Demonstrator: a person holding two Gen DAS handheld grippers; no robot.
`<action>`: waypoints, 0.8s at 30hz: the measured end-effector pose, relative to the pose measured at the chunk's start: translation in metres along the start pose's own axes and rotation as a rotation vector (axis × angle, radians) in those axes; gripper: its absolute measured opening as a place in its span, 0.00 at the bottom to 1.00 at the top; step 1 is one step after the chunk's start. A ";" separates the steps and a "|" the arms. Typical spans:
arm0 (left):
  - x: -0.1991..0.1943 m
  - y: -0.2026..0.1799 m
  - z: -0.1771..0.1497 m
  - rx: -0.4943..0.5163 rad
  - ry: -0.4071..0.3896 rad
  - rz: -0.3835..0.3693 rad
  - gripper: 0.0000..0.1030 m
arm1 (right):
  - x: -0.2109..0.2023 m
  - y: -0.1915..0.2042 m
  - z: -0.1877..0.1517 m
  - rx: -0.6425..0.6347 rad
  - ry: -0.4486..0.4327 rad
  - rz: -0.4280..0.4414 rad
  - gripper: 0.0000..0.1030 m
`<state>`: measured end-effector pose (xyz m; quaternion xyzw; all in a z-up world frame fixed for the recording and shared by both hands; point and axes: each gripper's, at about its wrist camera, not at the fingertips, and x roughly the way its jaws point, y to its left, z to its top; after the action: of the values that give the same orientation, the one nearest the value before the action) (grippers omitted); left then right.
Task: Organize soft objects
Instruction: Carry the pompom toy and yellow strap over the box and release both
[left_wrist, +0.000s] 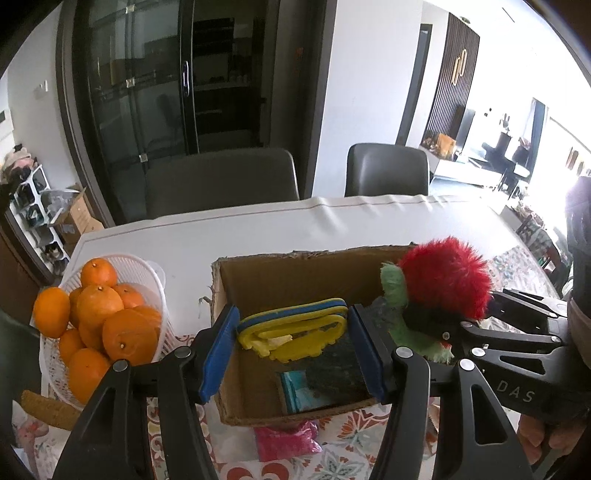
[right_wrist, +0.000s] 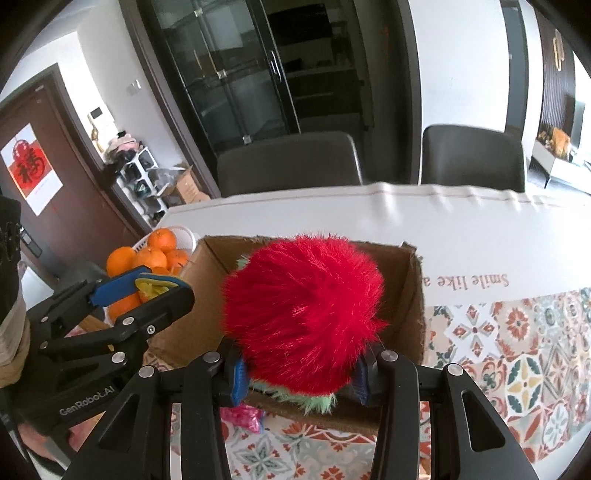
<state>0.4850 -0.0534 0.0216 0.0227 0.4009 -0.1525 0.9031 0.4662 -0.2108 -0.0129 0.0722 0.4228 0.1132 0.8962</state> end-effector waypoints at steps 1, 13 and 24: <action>0.004 0.001 0.000 0.001 0.006 0.002 0.58 | 0.004 -0.001 0.001 0.003 0.008 0.002 0.43; 0.042 0.003 -0.008 -0.003 0.087 -0.019 0.58 | 0.061 -0.010 -0.002 -0.002 0.169 0.014 0.43; 0.046 0.009 -0.012 0.005 0.098 0.046 0.71 | 0.074 0.000 -0.001 -0.074 0.205 -0.025 0.48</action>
<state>0.5084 -0.0547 -0.0207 0.0415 0.4435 -0.1311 0.8857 0.5108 -0.1910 -0.0679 0.0219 0.5087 0.1242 0.8516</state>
